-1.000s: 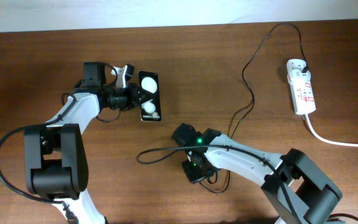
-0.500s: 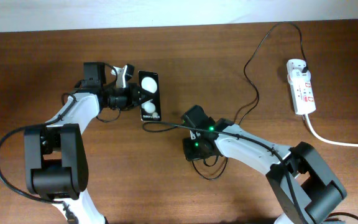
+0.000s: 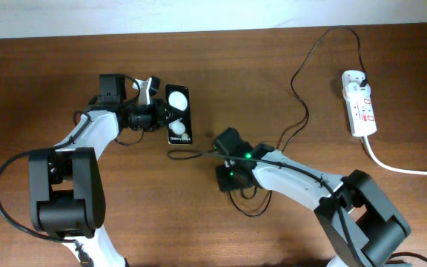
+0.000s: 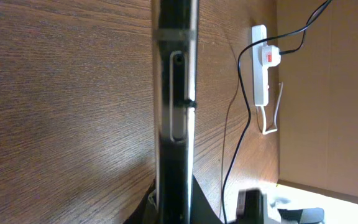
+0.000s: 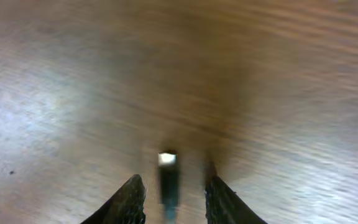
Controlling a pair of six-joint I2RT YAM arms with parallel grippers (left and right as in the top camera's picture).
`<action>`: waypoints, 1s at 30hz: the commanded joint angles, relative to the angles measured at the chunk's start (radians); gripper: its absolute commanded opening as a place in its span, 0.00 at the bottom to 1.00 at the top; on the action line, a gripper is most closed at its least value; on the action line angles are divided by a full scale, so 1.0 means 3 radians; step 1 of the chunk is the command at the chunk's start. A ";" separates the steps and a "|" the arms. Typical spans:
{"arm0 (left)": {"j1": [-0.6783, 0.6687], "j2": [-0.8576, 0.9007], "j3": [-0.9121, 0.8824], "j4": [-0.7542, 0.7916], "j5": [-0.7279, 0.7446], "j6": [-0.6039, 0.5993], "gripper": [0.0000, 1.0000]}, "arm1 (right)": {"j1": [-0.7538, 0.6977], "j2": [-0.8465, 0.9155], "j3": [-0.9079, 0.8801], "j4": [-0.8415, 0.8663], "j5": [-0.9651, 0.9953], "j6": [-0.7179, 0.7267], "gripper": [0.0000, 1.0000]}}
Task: Plug charger to phone and switch on socket
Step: 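Lower the right gripper and close it on the cable plug, then lift the cable plug with the right gripper, tip pointing up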
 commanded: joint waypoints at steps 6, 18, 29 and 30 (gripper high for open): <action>0.0010 -0.0009 -0.0004 0.0032 0.0137 0.0027 0.00 | 0.0109 0.0139 0.0328 -0.0482 0.0272 -0.0047 0.36; 0.0010 -0.0009 -0.0004 0.0032 0.0137 0.0027 0.00 | 0.0134 0.0289 0.0599 -0.1054 -0.0011 -0.0376 0.45; 0.0008 -0.0009 -0.0004 0.0032 0.0137 0.0027 0.00 | 0.0219 0.0660 0.0600 -0.0952 -0.0003 -0.0364 0.24; 0.0008 -0.0009 -0.0004 0.0032 0.0137 0.0027 0.00 | 0.0220 0.0660 0.0600 -0.0952 -0.0003 -0.0364 0.24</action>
